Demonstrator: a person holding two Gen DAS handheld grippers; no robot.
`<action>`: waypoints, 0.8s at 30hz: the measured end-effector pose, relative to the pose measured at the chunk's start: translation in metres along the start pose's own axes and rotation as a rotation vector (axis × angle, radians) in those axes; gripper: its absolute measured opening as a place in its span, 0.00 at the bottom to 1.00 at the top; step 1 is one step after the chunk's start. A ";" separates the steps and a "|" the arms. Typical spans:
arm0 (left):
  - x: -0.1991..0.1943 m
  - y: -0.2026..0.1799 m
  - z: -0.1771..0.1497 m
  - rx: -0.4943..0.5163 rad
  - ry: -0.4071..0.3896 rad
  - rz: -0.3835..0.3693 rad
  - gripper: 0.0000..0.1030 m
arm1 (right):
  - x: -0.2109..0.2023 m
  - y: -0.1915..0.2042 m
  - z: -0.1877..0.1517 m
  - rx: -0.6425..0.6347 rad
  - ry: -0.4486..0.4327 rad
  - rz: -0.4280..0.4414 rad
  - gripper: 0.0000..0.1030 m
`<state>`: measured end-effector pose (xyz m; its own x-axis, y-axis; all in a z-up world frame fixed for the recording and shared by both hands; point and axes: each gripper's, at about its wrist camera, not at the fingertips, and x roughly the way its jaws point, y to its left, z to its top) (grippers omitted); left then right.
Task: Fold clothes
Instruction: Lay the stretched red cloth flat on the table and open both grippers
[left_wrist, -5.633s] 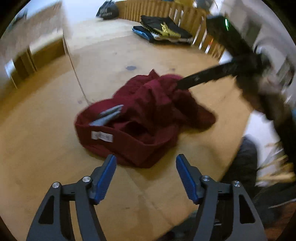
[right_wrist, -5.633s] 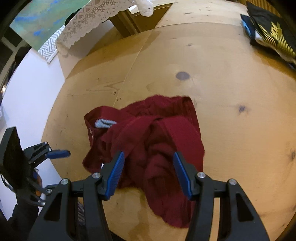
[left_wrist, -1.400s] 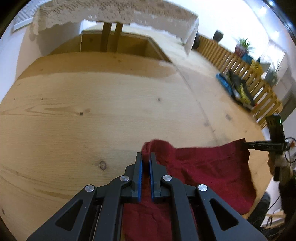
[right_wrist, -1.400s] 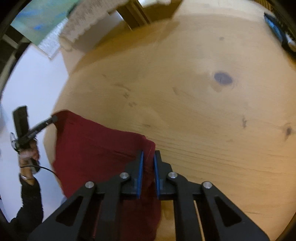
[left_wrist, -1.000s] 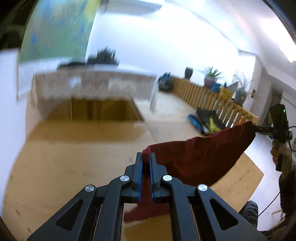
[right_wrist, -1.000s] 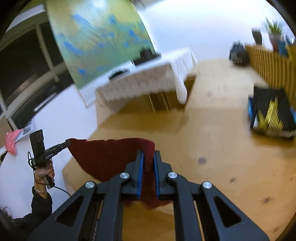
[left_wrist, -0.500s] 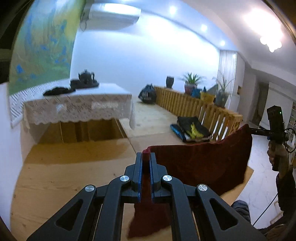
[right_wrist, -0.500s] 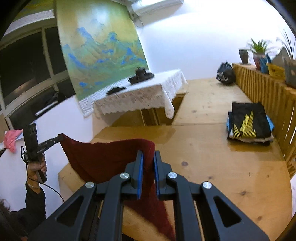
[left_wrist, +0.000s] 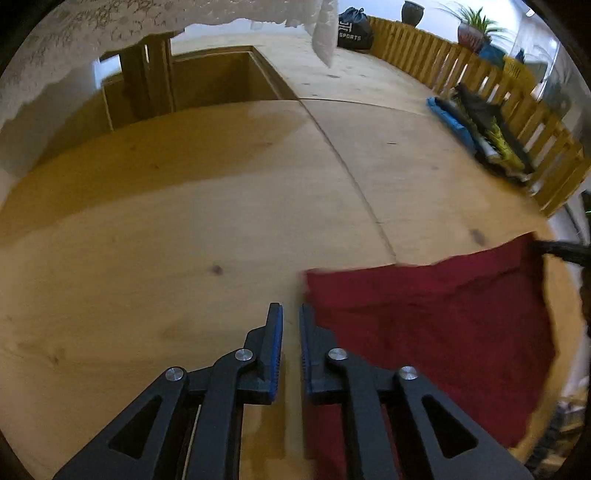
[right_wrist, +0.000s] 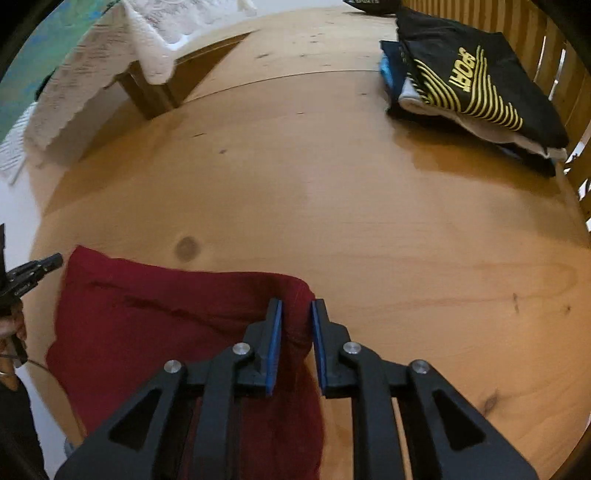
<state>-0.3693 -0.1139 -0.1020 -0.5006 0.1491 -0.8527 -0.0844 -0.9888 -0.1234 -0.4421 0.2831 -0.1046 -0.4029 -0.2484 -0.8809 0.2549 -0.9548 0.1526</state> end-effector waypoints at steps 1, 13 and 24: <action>-0.010 0.002 -0.001 -0.006 -0.020 -0.009 0.13 | 0.003 0.000 0.002 -0.010 0.001 -0.030 0.27; -0.066 -0.057 -0.067 0.112 -0.044 -0.163 0.21 | -0.026 0.053 -0.028 -0.224 -0.054 -0.043 0.49; -0.044 -0.054 -0.118 0.115 0.082 -0.145 0.21 | 0.014 0.050 -0.052 -0.234 0.055 -0.080 0.49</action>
<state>-0.2409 -0.0679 -0.1182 -0.4047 0.2838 -0.8693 -0.2504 -0.9487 -0.1931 -0.3896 0.2405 -0.1323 -0.3835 -0.1580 -0.9099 0.4230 -0.9059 -0.0210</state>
